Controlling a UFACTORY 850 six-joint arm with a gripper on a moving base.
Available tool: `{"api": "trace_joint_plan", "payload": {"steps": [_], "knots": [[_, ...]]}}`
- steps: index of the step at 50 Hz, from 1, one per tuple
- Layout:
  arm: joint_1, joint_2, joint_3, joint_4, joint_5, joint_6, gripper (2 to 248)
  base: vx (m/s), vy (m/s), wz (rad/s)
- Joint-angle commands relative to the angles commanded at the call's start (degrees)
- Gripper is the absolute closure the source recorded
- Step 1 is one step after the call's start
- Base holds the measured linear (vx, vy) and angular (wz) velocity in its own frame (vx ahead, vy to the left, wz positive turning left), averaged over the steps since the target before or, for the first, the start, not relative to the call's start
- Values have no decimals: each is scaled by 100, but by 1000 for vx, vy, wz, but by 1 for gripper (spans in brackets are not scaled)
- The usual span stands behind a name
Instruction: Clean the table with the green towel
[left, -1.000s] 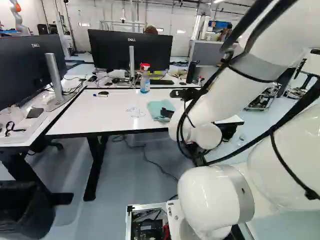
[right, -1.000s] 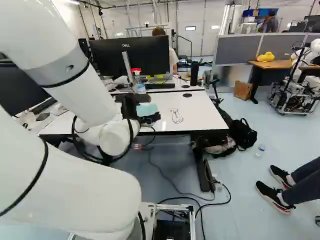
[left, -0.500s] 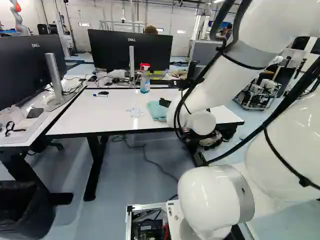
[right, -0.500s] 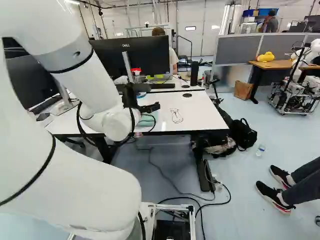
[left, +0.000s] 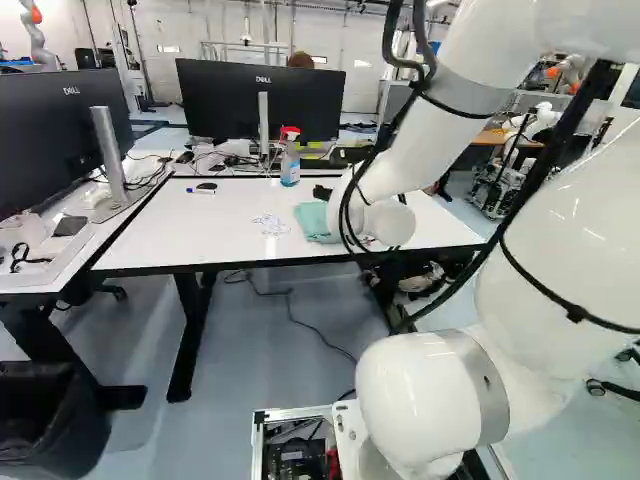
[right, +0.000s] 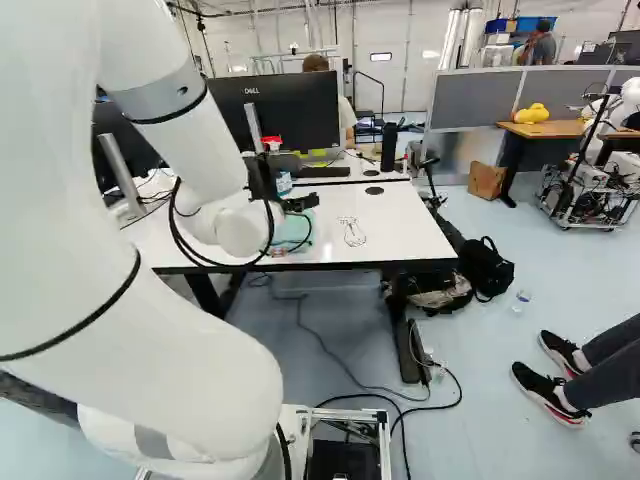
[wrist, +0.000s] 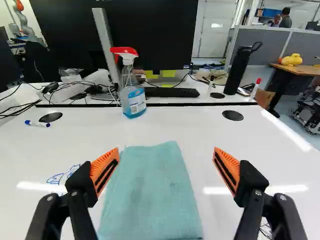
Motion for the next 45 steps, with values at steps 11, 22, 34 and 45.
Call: {"api": "trace_joint_plan", "payload": {"steps": [11, 22, 34, 45], "knots": [[75, -347, -342, 16, -127, 0, 3, 0, 0, 0], [192, -659, -661, 87, -510, 0, 3, 0, 0, 0], [317, -986, -1008, 189, -1008, 0, 3, 0, 0, 0], [401, -1252, -1298, 290, -1478, 0, 3, 0, 0, 0]]}}
